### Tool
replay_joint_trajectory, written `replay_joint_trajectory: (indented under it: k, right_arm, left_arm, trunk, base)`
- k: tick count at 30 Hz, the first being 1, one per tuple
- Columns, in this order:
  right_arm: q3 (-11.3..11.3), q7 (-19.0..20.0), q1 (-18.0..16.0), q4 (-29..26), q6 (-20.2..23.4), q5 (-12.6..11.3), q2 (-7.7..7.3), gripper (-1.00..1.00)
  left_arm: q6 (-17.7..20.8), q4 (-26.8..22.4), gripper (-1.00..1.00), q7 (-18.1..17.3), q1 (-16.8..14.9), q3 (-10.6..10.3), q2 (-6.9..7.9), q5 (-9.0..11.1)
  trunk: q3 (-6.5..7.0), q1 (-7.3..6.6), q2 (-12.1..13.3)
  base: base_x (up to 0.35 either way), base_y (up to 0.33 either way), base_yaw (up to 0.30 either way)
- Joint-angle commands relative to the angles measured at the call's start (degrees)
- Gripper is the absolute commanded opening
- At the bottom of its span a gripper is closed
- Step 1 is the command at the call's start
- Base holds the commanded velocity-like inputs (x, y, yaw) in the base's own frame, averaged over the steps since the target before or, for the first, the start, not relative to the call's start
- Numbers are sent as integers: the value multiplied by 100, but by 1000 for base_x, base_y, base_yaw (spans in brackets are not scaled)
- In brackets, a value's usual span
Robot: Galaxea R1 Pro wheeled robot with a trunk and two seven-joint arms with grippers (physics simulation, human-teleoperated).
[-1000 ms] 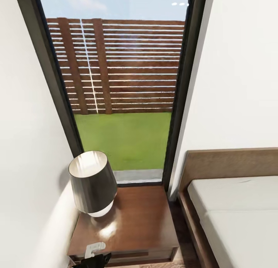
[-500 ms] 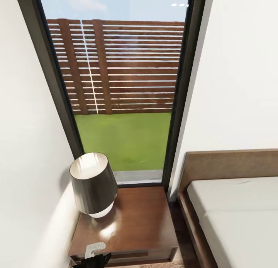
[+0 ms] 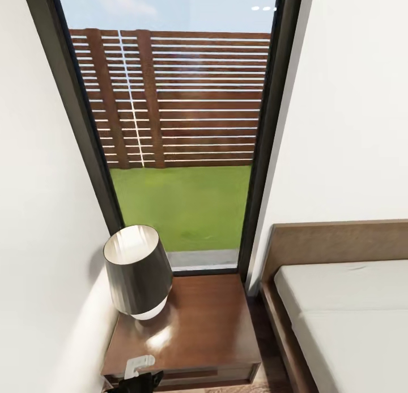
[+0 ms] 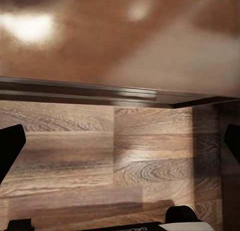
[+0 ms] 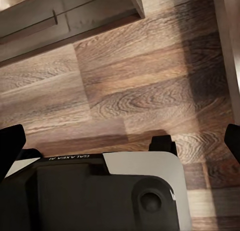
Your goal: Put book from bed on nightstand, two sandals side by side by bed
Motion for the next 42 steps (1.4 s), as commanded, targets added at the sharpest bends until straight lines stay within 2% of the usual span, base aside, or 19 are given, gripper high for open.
replay_joint_trajectory:
  k: [1,9,42]
  right_arm:
    - [38,34,-9,18,5,-66,0,100]
    - [38,11,-9,26,1,-53,6,100]
    - [37,-1,-9,36,-1,-65,7,100]
  left_arm:
    - [-20,8,100,-21,-5,-48,1,51]
    - [-20,9,100,-22,-5,-49,1,51]
    - [-29,8,100,-21,-5,-44,10,51]
  trunk:
    - [-7,1,-6]
    - [-7,1,-6]
    - [-7,1,-6]
  base:
    - [0,0,0]
    - [0,0,-117]
    - [0,0,-297]
